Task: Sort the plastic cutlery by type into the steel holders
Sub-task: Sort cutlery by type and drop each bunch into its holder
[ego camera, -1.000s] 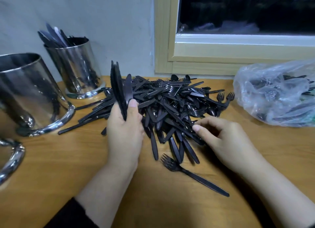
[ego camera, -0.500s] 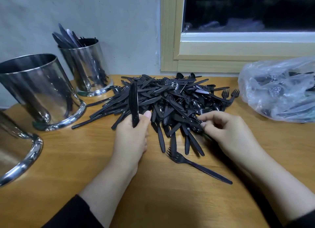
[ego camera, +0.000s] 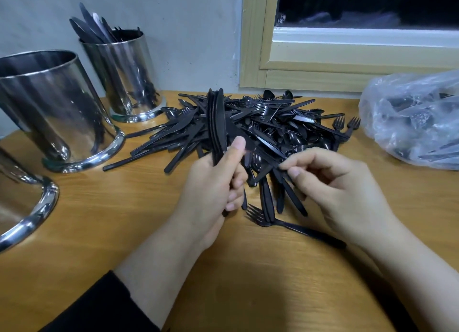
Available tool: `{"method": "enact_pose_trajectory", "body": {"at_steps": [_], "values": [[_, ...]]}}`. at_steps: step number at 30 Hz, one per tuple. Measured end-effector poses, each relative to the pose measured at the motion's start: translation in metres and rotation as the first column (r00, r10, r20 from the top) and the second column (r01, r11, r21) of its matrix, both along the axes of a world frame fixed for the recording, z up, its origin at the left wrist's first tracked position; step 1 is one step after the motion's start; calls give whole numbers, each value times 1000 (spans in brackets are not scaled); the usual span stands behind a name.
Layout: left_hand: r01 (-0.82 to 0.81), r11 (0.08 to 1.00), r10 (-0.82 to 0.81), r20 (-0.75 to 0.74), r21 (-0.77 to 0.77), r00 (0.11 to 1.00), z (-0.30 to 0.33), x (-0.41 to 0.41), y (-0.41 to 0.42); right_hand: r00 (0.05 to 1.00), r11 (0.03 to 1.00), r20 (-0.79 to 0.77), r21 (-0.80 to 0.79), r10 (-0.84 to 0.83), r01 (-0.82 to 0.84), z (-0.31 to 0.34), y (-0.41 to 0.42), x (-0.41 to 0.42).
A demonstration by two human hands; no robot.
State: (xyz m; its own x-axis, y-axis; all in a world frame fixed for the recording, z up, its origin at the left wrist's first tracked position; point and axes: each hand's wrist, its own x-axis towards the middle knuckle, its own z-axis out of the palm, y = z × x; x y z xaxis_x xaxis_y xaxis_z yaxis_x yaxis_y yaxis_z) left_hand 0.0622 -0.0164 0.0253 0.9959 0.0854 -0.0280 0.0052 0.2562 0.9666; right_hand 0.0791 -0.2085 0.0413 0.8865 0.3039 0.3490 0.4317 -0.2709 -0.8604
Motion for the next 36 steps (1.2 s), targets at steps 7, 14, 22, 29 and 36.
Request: {"method": "enact_pose_trajectory", "body": {"at_steps": [7,14,22,29,36], "values": [[-62,990,62,-4,-123,998,-2,2,7,996,995,-46,-65,76,-79,-10,7,-2],[-507,800,445,250,321,860,6,-6,29,990,880,113,-475,89,-25,-7,-16,10],[-186,765,143,120,617,983,-11,-15,18,977,724,141,-689,159,-19,-8,-13,9],[-261,857,270,45,444,962,-9,-10,17,975,557,214,-803,-59,210,-12,23,5],[-245,866,260,25,436,965,-10,-9,16,956,530,222,-796,-194,292,-14,30,4]]}}
